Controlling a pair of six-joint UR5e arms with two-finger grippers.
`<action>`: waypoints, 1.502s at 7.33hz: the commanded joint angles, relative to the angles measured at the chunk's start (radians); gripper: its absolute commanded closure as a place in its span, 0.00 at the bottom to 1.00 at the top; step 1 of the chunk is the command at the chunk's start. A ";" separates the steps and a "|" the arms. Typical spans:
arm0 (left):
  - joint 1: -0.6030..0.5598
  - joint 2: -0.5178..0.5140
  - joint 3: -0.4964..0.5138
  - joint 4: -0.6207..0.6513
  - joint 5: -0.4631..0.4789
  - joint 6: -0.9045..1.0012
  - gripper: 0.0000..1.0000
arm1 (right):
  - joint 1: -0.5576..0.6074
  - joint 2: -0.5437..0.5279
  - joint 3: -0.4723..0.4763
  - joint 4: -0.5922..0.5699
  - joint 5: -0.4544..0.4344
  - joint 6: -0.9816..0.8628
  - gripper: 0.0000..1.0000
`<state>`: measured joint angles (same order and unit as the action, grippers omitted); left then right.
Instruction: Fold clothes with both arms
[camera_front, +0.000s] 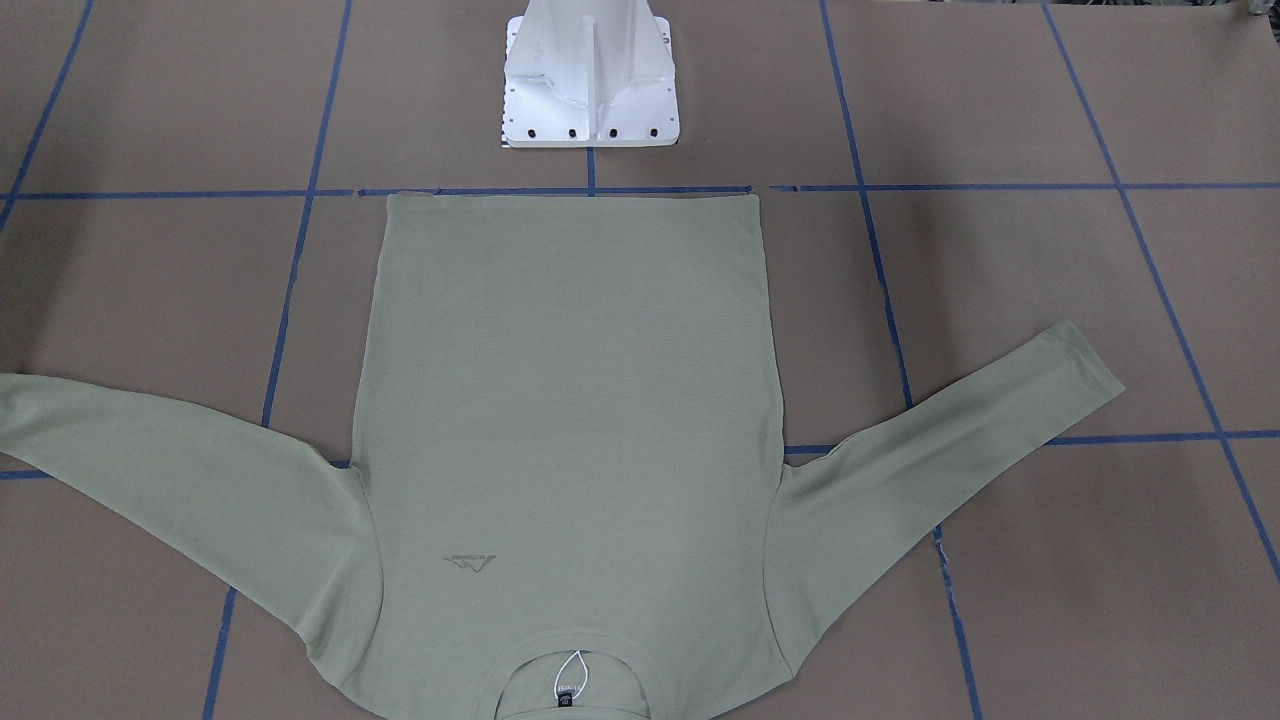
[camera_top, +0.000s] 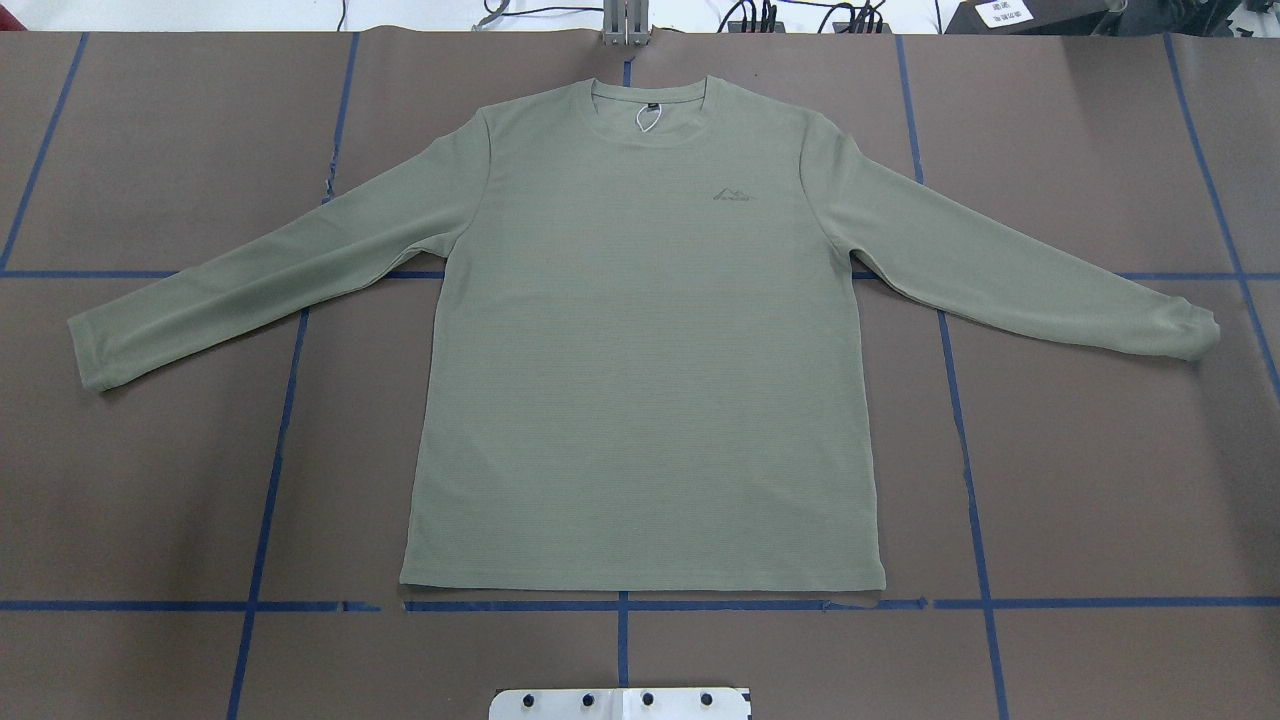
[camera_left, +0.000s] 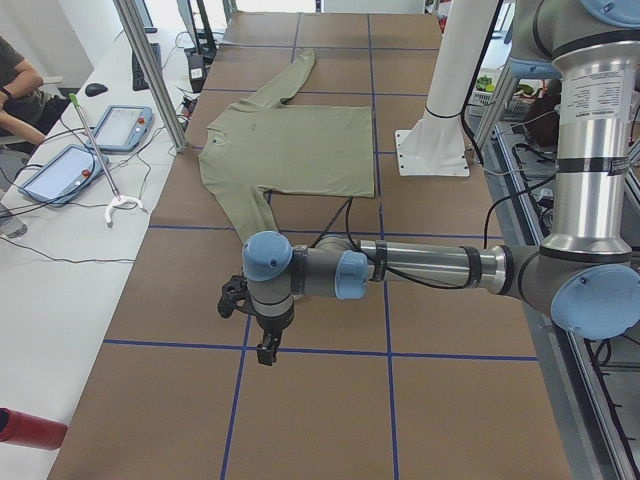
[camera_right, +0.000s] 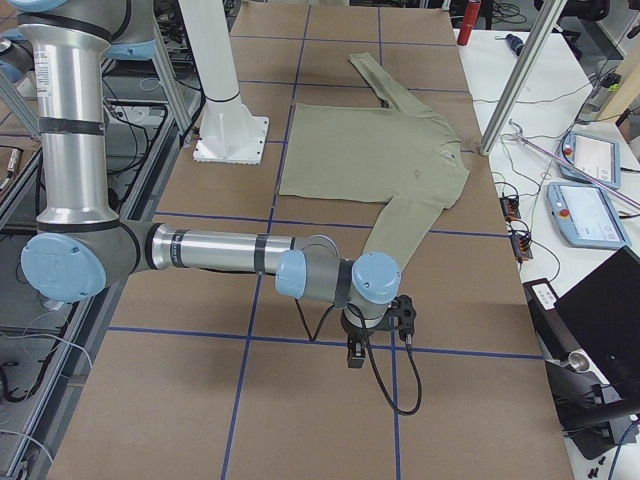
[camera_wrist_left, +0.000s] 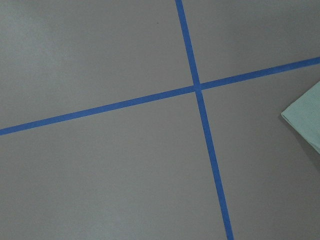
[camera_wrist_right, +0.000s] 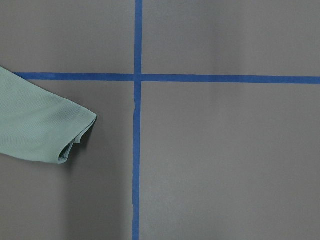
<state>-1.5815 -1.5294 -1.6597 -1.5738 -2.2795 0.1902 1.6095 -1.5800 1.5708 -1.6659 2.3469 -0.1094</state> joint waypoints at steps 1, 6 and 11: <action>0.000 0.000 0.000 -0.002 0.000 0.000 0.00 | 0.000 0.003 0.011 0.002 -0.004 -0.012 0.00; 0.000 -0.040 -0.028 -0.052 -0.008 0.005 0.00 | -0.003 0.014 0.051 0.003 0.002 0.005 0.00; 0.025 -0.080 0.010 -0.155 -0.063 0.002 0.00 | -0.017 -0.001 0.008 0.073 0.121 0.010 0.00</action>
<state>-1.5617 -1.6056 -1.6722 -1.7153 -2.3108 0.1922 1.5964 -1.5634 1.6037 -1.6449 2.4010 -0.1002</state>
